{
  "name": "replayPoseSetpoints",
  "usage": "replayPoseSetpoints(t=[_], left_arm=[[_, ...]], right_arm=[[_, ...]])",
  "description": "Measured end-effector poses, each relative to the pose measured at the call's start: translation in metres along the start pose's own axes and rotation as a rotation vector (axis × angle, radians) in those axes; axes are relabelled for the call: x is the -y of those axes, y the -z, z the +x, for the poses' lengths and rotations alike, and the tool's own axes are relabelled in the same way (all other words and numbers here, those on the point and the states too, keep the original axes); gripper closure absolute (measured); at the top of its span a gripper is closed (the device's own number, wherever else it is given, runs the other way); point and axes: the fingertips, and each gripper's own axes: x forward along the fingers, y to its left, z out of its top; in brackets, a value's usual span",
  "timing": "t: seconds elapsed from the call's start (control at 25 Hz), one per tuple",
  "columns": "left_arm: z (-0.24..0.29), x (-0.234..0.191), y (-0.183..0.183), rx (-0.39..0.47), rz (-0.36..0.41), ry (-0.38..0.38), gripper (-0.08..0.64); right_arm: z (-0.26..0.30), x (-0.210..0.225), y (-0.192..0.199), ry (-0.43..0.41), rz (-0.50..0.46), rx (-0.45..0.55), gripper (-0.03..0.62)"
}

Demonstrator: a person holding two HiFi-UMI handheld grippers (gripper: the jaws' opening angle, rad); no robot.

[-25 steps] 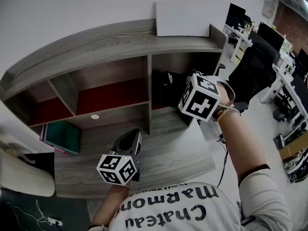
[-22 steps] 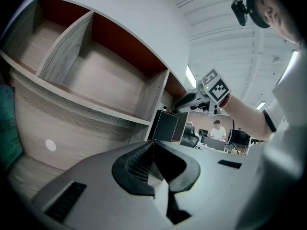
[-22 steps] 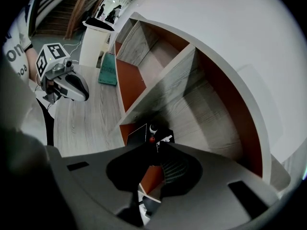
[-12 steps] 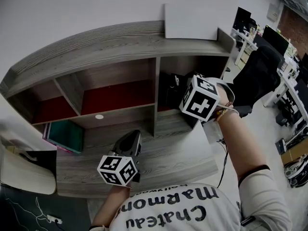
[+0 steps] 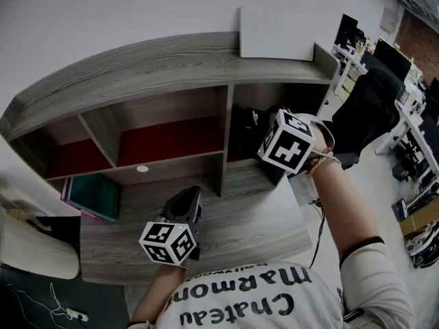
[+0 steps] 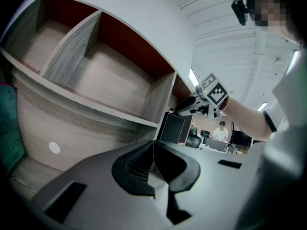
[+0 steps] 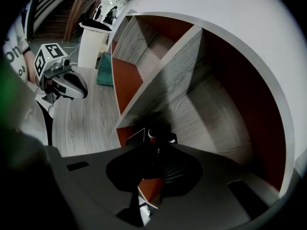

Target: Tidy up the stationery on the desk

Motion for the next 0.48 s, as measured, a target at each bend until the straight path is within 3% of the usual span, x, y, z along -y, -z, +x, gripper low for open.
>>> replayPoseSetpoints(t=[0.48], left_arm=[[0.0073, -0.0085, -0.0030, -0.011, 0.006, 0.048, 0.545]], right_arm=[[-0.0034, 0.0031, 0.0001, 0.037, 0.081, 0.046, 0.485]])
